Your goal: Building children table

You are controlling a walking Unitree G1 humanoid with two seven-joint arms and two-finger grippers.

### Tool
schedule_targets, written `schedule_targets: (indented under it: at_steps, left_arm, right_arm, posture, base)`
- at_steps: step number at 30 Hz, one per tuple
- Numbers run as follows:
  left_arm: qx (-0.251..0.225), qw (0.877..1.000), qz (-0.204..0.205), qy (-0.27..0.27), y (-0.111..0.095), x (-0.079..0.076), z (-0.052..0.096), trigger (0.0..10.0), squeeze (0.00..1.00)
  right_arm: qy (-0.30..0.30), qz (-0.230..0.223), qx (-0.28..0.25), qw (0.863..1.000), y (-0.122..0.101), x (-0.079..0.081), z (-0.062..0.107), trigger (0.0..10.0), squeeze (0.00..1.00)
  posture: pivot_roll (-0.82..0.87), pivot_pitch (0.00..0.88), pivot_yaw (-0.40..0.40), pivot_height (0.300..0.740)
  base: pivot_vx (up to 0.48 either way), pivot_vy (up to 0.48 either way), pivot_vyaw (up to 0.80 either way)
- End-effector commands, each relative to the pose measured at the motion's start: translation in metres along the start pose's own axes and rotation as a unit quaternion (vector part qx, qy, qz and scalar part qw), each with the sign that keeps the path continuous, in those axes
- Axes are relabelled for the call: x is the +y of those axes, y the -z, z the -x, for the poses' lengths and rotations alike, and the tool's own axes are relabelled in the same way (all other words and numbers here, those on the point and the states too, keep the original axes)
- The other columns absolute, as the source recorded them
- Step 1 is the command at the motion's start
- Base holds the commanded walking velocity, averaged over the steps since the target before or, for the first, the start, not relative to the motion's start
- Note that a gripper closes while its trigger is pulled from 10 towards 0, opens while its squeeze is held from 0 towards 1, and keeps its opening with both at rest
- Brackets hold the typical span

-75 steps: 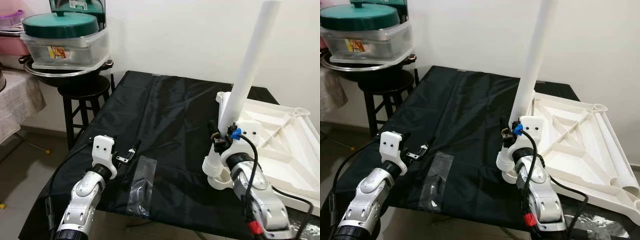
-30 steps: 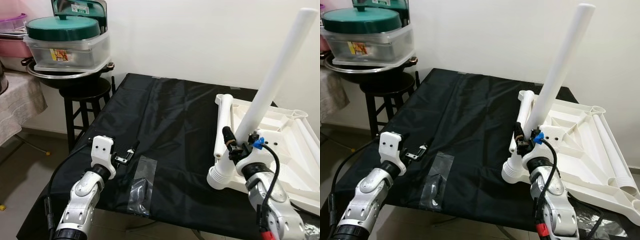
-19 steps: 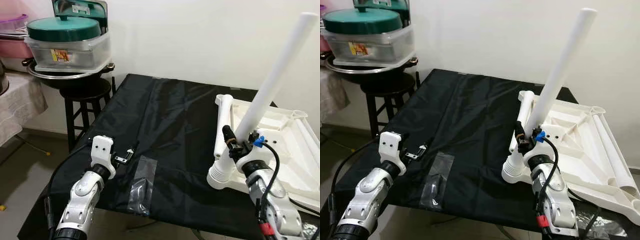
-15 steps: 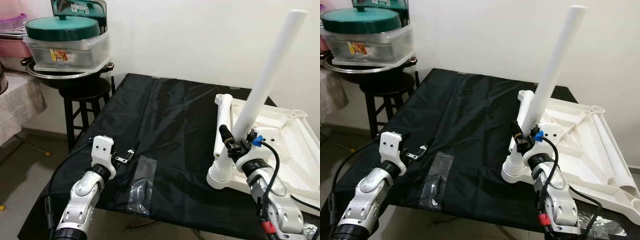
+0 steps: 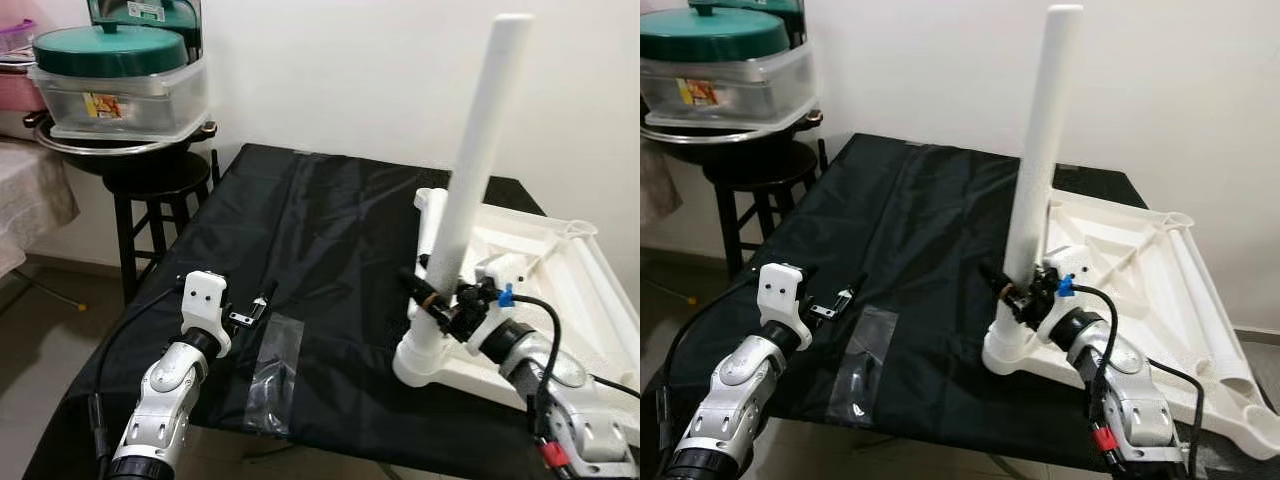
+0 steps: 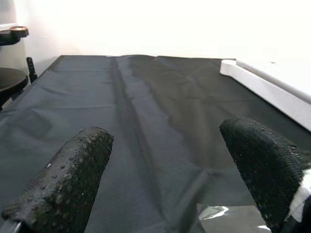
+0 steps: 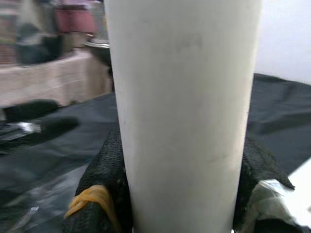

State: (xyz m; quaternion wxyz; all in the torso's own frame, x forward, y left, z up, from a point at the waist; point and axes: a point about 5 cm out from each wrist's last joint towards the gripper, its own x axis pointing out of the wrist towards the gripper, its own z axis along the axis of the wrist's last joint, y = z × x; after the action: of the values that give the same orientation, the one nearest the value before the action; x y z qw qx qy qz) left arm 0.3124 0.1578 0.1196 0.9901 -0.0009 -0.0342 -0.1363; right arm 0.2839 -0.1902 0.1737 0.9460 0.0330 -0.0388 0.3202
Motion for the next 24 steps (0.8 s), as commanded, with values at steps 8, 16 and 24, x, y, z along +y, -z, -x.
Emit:
schedule_targets:
  at_steps: [8,16,24]
  left_arm:
    - [0.003,1.000,-0.002,-0.005,0.003,0.001,0.003,10.0,0.00]
    - [0.006,1.000,-0.003,0.001,0.003,0.000,0.001,10.0,0.00]
    - [0.008,1.000,-0.003,0.007,0.004,-0.002,-0.002,10.0,0.00]
  right_arm:
    - [-0.019,-0.117,0.010,0.993,0.035,0.016,0.004,10.0,0.00]
    - [-0.025,-0.183,-0.012,0.983,0.049,0.041,0.012,10.0,0.00]
    - [-0.045,-0.194,0.011,0.980,0.063,0.055,0.014,10.0,0.00]
  posture:
    - [0.05,0.000,-0.101,0.740]
    - [0.03,0.000,-0.075,0.740]
    - [0.03,0.000,-0.073,0.740]
  base:
    - [0.000,0.000,0.00]
    - [0.000,0.000,0.00]
    - [0.000,0.000,0.00]
